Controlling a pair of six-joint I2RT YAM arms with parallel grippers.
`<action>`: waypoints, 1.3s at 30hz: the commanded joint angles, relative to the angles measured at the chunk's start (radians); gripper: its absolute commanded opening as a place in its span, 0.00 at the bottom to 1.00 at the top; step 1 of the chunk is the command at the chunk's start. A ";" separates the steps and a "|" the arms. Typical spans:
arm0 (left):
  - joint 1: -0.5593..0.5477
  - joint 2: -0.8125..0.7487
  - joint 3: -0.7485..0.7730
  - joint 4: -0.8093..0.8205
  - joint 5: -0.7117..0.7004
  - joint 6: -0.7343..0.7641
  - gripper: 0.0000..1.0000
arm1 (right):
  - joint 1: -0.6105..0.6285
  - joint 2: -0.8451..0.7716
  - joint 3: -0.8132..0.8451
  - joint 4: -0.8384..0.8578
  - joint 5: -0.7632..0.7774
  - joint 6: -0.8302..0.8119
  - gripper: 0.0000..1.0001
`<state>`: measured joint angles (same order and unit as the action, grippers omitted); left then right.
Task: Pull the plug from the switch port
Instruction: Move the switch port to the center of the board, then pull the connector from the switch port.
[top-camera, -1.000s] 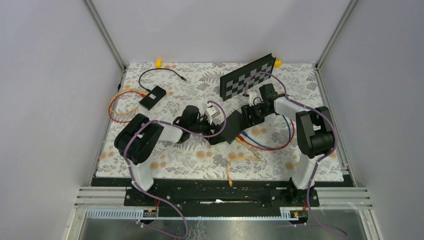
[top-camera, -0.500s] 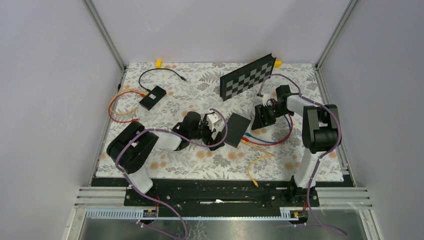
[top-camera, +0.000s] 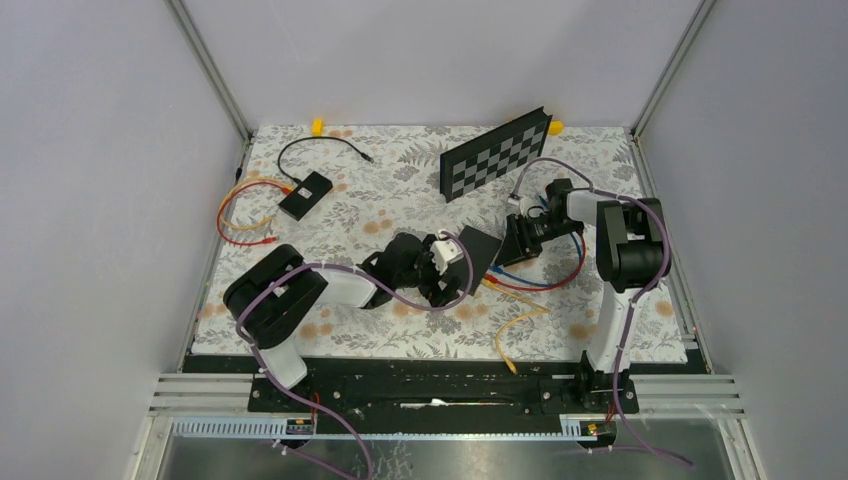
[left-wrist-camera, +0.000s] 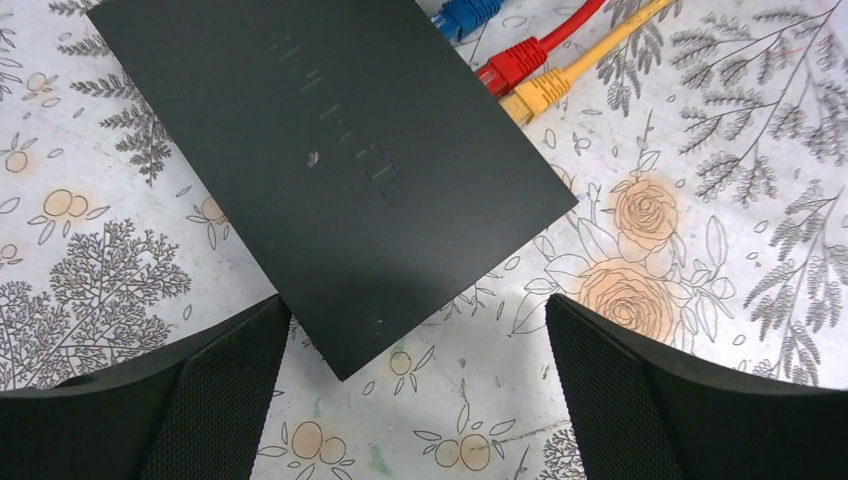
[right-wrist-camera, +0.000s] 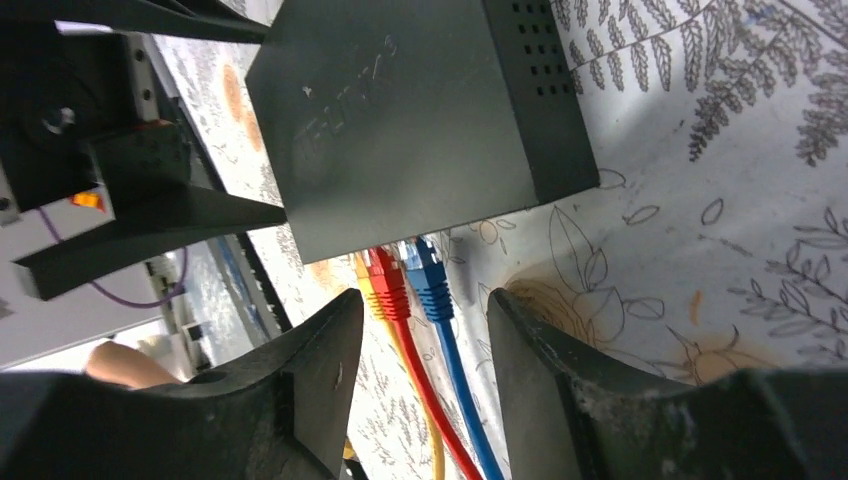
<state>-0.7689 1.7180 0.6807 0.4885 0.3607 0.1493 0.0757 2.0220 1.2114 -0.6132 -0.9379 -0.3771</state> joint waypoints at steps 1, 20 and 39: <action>-0.031 0.026 0.003 0.061 -0.058 0.015 0.99 | 0.005 0.076 0.038 -0.040 -0.033 0.003 0.56; -0.061 0.073 0.003 0.114 -0.153 -0.122 0.99 | 0.006 0.238 0.132 -0.145 -0.156 -0.092 0.41; -0.088 0.005 -0.031 0.173 -0.227 -0.090 0.99 | 0.006 0.218 0.107 -0.120 -0.141 -0.080 0.41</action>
<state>-0.8337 1.7748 0.6704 0.5877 0.1986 0.0441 0.0746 2.2436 1.3411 -0.7654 -1.1492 -0.4160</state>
